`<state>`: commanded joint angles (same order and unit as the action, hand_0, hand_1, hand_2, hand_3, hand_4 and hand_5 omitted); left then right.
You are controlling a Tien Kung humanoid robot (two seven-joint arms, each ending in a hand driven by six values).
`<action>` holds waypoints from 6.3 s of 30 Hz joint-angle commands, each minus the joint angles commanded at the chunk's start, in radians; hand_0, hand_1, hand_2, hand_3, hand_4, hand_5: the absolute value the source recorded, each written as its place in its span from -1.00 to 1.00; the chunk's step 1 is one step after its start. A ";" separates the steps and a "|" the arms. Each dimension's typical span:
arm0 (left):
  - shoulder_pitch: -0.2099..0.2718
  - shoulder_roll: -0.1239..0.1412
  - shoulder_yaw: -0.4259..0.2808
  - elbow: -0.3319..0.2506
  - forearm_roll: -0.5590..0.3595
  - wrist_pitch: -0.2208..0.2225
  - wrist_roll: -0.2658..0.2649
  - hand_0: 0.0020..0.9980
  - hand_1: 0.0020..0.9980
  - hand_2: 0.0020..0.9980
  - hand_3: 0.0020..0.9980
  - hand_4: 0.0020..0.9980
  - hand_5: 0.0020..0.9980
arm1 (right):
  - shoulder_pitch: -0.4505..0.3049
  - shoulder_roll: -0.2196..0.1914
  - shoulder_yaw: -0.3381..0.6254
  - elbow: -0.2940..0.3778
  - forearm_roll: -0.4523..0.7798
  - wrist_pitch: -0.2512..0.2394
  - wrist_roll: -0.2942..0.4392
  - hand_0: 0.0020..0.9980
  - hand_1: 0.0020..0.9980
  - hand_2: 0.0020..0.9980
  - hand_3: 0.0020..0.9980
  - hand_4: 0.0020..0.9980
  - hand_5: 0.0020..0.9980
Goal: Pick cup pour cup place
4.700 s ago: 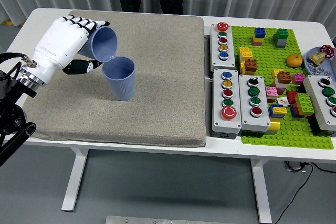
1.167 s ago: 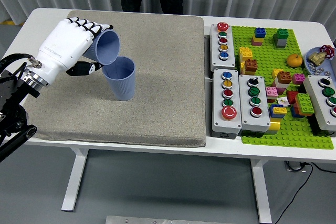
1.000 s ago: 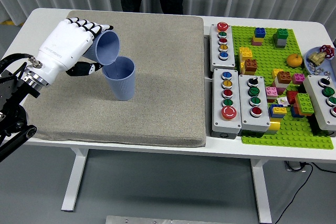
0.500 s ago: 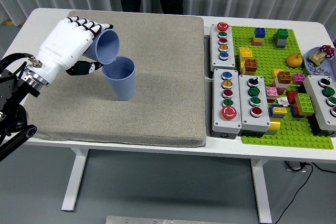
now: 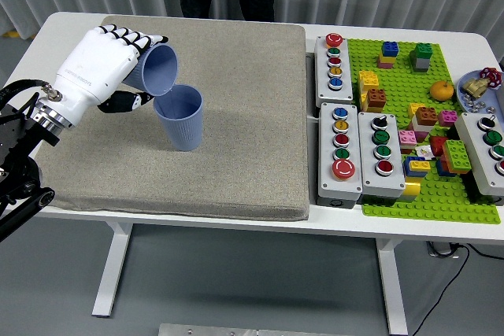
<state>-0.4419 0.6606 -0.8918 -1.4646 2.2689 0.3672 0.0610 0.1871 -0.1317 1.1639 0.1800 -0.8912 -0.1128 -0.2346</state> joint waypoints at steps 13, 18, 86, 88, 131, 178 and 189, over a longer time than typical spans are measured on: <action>0.013 -0.007 -0.019 0.005 0.000 0.018 -0.015 -0.04 0.01 0.10 0.13 0.21 -1.00 | -0.005 0.002 0.004 0.000 -0.007 0.001 -0.001 0.49 0.44 0.47 0.27 -0.63 -0.16; 0.030 -0.021 -0.057 0.019 0.000 0.015 -0.066 -0.04 0.01 0.10 0.14 0.21 -1.00 | -0.008 0.002 0.007 0.000 -0.013 0.001 -0.002 0.50 0.44 0.47 0.27 -0.63 -0.16; 0.131 -0.471 -0.383 0.523 -1.107 0.013 -0.463 -0.02 0.10 0.13 0.13 0.26 -1.00 | 0.006 0.013 0.020 0.000 -0.043 0.006 -0.006 0.49 0.43 0.47 0.27 -0.63 -0.17; 0.131 -0.474 -0.383 0.538 -1.111 0.013 -0.465 -0.02 0.10 0.14 0.13 0.26 -1.00 | 0.007 0.013 0.020 0.000 -0.043 0.006 -0.006 0.49 0.43 0.47 0.27 -0.63 -0.17; 0.142 -0.488 -0.424 0.532 -0.975 -0.098 -0.428 0.55 0.63 0.98 1.00 0.91 -0.15 | 0.003 0.017 0.020 0.000 -0.040 0.008 -0.007 0.50 0.44 0.48 0.27 -0.63 -0.17; 0.214 -0.454 -0.463 0.439 -0.921 -0.142 -0.401 0.63 0.72 1.00 1.00 0.94 -0.14 | 0.000 0.017 0.027 0.000 -0.051 0.009 -0.008 0.50 0.43 0.47 0.27 -0.62 -0.17; 0.227 -0.449 -0.483 0.396 -0.887 -0.144 -0.392 0.67 0.79 1.00 1.00 0.98 -0.10 | -0.001 0.017 0.025 0.000 -0.047 0.008 -0.007 0.50 0.43 0.47 0.27 -0.62 -0.18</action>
<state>-0.2149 0.2117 -1.3743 -1.0688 1.3814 0.2229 -0.3313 0.1858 -0.1148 1.1891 0.1800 -0.9378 -0.1046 -0.2418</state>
